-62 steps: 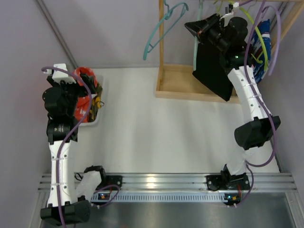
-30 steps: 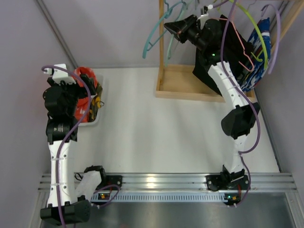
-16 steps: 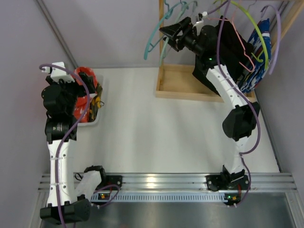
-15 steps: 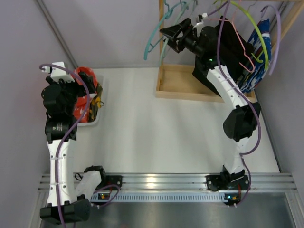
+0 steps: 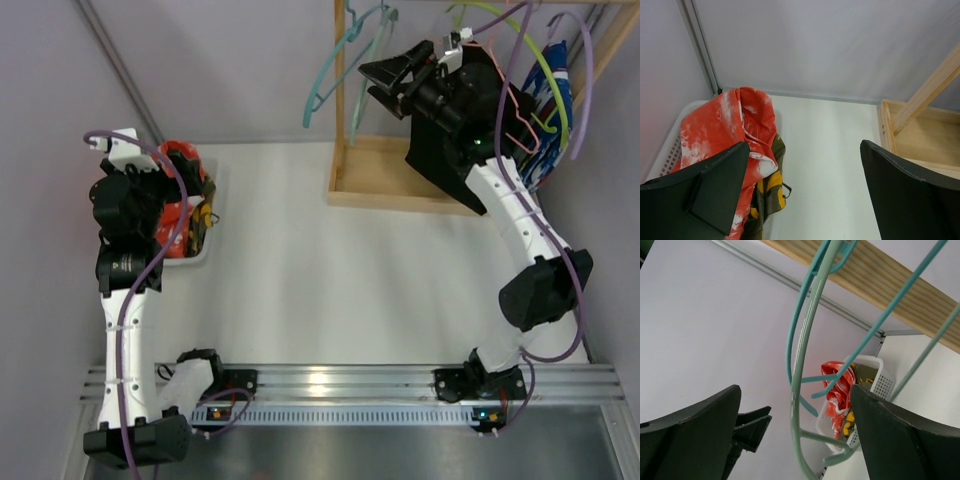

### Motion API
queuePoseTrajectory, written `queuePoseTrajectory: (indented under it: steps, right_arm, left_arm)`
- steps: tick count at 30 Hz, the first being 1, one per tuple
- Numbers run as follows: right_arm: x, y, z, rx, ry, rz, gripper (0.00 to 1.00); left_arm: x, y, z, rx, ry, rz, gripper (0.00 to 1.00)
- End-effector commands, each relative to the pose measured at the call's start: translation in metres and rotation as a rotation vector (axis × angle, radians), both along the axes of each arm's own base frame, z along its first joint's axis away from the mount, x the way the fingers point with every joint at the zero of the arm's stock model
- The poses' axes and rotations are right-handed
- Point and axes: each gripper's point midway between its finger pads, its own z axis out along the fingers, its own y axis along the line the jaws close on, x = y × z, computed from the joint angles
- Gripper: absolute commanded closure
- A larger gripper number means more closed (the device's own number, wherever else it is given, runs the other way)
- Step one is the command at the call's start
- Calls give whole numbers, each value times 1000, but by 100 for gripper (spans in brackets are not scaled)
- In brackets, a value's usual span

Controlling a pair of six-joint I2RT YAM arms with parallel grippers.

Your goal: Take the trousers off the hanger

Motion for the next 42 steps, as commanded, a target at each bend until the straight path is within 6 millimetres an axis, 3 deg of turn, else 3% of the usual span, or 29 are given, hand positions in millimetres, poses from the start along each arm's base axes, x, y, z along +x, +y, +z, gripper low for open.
queuePoseTrajectory:
  steps: [1,5,7,8,9,12,17,22,23,28,36,42]
  right_arm:
    - [-16,-24,21,-24,-70,-49,8]
    - [-27,-41,15,-67,-63,-96,2]
    - [-41,-49,25,-97,-119,-111,1]
    - [-46,-51,14,-136,-114,-106,1]
    - [-58,-54,21,-149,-152,-103,1]
    - [-74,-58,16,-259,-231,-84,1]
    - [-106,-76,27,-423,-395,-115,0]
    - [-120,-109,40,-537,-449,-143,1]
    - [-119,-114,40,-540,-442,-139,1]
    - [-100,-172,43,-552,-404,-218,1]
    - [-61,-222,48,-590,-391,-337,1]
    - [-22,-243,39,-614,-375,-403,4]
  left_arm:
    - [-4,-2,20,-13,-58,0,1]
    - [-4,-3,20,-10,-70,-8,1]
    - [-4,-6,19,-10,-68,-25,1]
    - [-3,-8,20,-9,-69,-37,1]
    - [-2,-11,19,-6,-68,-57,1]
    - [-2,-28,18,-8,-70,-153,1]
    - [8,-48,9,21,-45,-213,1]
    - [13,-97,2,101,-38,-325,1]
    - [13,-111,0,101,-34,-368,1]
    - [16,-132,-1,121,-32,-426,1]
    - [2,-170,-8,122,-27,-584,2]
    - [4,-175,-11,151,-26,-584,1]
